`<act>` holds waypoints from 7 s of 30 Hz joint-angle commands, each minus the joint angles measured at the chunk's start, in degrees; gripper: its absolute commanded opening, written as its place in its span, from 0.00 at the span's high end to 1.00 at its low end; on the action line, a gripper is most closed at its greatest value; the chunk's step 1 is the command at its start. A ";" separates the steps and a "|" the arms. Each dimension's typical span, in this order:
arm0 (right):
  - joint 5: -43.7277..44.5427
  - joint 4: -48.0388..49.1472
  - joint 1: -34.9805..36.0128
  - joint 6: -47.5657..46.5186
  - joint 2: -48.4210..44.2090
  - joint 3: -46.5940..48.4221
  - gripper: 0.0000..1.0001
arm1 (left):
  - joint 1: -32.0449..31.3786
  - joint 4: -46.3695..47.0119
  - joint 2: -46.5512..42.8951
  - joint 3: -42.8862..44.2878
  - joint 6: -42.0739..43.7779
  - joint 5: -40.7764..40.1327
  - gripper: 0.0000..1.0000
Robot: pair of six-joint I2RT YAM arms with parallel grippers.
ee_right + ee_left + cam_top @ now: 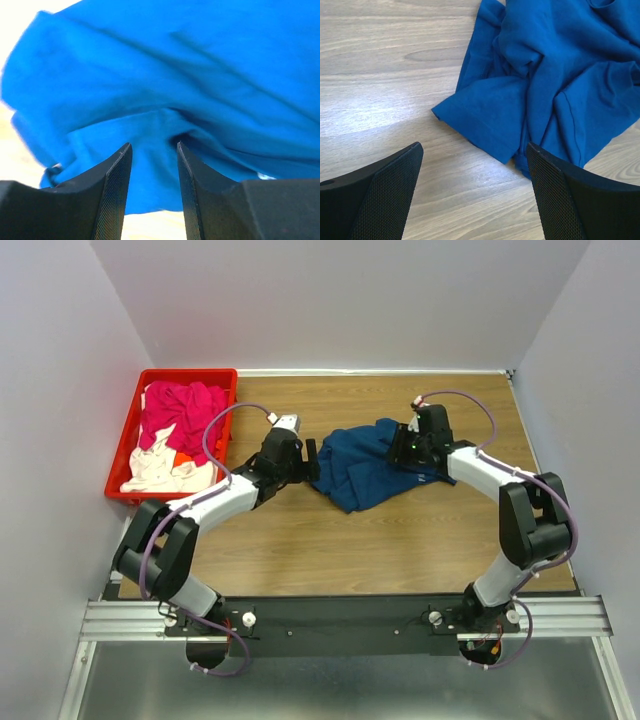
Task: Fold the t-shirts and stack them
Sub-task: Flatten the tshirt out
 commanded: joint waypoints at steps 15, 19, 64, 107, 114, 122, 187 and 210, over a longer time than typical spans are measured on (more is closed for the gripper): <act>-4.26 2.61 12.49 -4.37 9.75 6.81 0.52 | 0.06 0.89 -5.61 -2.73 -0.52 0.42 0.08; -1.53 2.26 13.55 -4.72 10.63 6.46 0.52 | 0.15 0.80 -6.49 -3.17 -0.52 0.25 0.08; 9.46 -27.10 14.78 14.70 -47.30 -23.08 0.99 | -6.09 -1.47 9.76 11.50 0.18 3.86 0.09; 34.53 -12.08 -2.86 1.08 -27.54 6.95 0.99 | 13.51 -18.78 20.74 55.84 12.46 -14.51 1.00; 22.21 -5.84 -13.79 -4.01 -14.77 35.97 0.99 | 18.07 -17.41 17.27 73.57 16.18 -15.14 1.00; 23.70 -5.56 -14.05 -6.05 -28.29 17.21 0.99 | 18.26 4.22 -7.18 29.92 10.57 -8.46 1.00; 29.50 -14.69 -2.01 -0.15 -4.30 -5.58 0.99 | 15.27 -3.15 -27.50 -8.62 7.74 0.43 0.10; 12.10 -50.20 -2.01 26.21 -70.13 -13.50 0.89 | 15.36 -3.33 -28.03 -9.06 7.13 -1.42 0.10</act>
